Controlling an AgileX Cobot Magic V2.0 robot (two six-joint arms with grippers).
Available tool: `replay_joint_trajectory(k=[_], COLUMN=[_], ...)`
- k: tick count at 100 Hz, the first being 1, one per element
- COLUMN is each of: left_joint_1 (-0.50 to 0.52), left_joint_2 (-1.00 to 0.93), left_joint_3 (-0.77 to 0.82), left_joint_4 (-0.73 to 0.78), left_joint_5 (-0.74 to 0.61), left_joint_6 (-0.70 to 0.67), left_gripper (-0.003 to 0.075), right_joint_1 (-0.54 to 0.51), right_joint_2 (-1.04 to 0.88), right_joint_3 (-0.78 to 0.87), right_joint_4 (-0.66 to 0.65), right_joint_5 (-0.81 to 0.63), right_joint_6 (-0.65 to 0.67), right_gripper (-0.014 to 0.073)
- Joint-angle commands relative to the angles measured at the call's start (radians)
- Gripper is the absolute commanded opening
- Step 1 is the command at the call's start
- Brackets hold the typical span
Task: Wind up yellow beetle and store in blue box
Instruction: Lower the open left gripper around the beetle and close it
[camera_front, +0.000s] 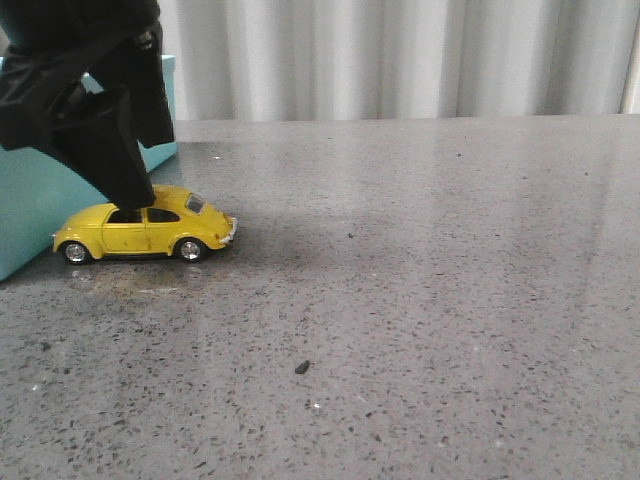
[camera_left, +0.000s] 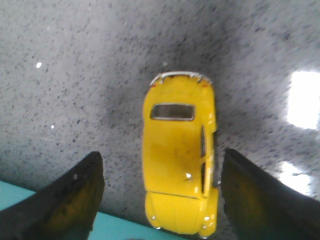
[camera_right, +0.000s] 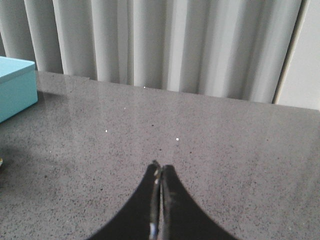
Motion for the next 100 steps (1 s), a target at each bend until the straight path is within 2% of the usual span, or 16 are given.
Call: replay_joint_trajectory(k=[1, 33, 51, 74, 90, 100], left_joint_1=[-0.007, -0.007, 0.011, 0.027, 0.029, 0.029], left_joint_2=[-0.025, 0.023, 0.071, 0.132, 0.148, 0.148], left_joint_3=[-0.037, -0.037, -0.037, -0.037, -0.037, -0.037], left_joint_4=[0.015, -0.004, -0.002, 0.0, -0.003, -0.005], left_joint_5=[-0.04, -0.047, -0.048, -0.048, -0.051, -0.048], left_joint_6=[-0.005, -0.007, -0.007, -0.007, -0.007, -0.007], left_gripper=[0.0461, 0.0467, 0.0518, 0.052, 0.0488, 0.0414], right_joint_1=[0.003, 0.017, 0.036, 0.036, 0.036, 0.036], right_joint_2=[0.014, 0.014, 0.014, 0.014, 0.014, 0.014], right_joint_3=[-0.023, -0.023, -0.023, -0.023, -0.023, -0.023], right_joint_4=[-0.003, -0.003, -0.005, -0.005, -0.005, -0.005], right_joint_5=[-0.047, -0.045, -0.047, -0.047, -0.047, -0.047], right_joint_6=[-0.012, -0.012, -0.012, -0.012, -0.012, -0.012], right_gripper=[-0.0053, -0.0053, -0.0053, -0.0053, -0.0053, -0.0053])
